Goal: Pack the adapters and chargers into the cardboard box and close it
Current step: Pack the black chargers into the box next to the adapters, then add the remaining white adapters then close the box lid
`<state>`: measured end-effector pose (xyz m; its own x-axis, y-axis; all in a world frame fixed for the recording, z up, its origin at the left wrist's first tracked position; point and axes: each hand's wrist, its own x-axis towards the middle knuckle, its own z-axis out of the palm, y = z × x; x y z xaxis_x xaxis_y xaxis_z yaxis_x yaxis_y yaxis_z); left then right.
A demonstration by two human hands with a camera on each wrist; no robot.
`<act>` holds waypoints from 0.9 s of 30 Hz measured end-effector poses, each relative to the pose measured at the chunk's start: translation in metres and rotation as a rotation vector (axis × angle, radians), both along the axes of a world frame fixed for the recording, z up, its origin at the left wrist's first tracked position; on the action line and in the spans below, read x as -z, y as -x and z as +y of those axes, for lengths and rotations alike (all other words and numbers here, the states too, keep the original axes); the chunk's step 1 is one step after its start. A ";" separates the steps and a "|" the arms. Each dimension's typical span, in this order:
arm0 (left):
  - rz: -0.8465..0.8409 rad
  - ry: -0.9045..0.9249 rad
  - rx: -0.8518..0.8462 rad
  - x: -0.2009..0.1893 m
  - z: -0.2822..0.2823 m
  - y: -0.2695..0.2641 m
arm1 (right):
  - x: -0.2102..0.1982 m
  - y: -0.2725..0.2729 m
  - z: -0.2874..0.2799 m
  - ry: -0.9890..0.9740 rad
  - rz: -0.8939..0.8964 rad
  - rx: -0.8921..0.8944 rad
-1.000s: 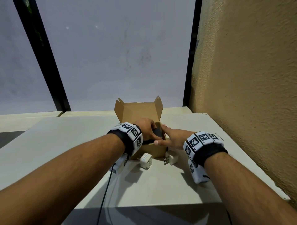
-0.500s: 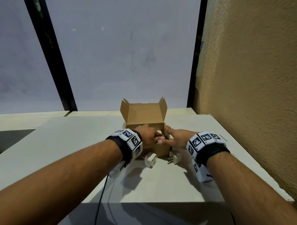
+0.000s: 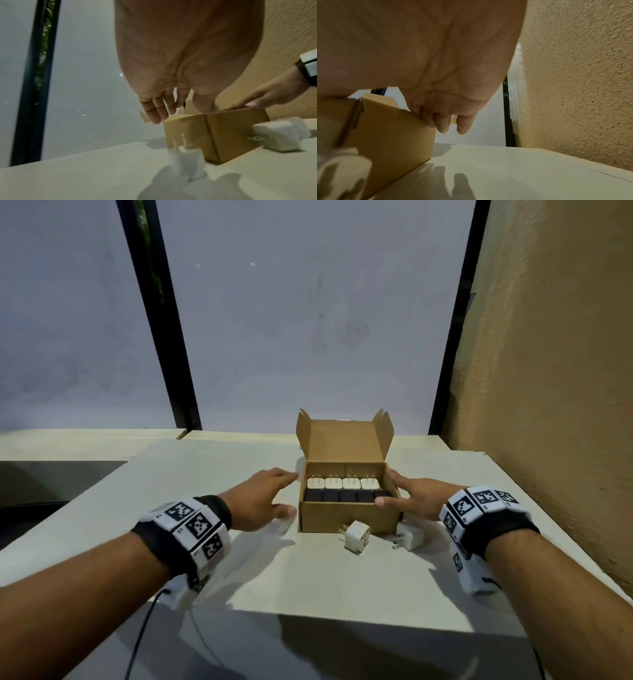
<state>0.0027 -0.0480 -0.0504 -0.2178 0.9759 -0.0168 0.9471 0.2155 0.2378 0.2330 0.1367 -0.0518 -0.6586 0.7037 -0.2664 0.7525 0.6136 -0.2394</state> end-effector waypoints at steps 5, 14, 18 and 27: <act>-0.050 0.144 -0.078 0.019 -0.015 0.011 | -0.001 0.004 -0.003 -0.012 -0.035 0.032; -0.075 0.008 -0.083 0.024 -0.009 0.014 | -0.006 0.005 -0.005 -0.053 -0.069 0.007; -0.100 -0.173 -0.170 0.009 -0.002 0.022 | -0.003 0.004 -0.002 -0.035 -0.053 0.006; -0.282 -0.341 0.075 -0.017 0.045 0.000 | -0.001 0.004 0.002 -0.029 -0.039 0.006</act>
<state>0.0030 -0.0030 -0.0332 -0.1791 0.9489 0.2597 0.8451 0.0133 0.5344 0.2290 0.1385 -0.0506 -0.6440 0.7153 -0.2713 0.7645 0.6153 -0.1922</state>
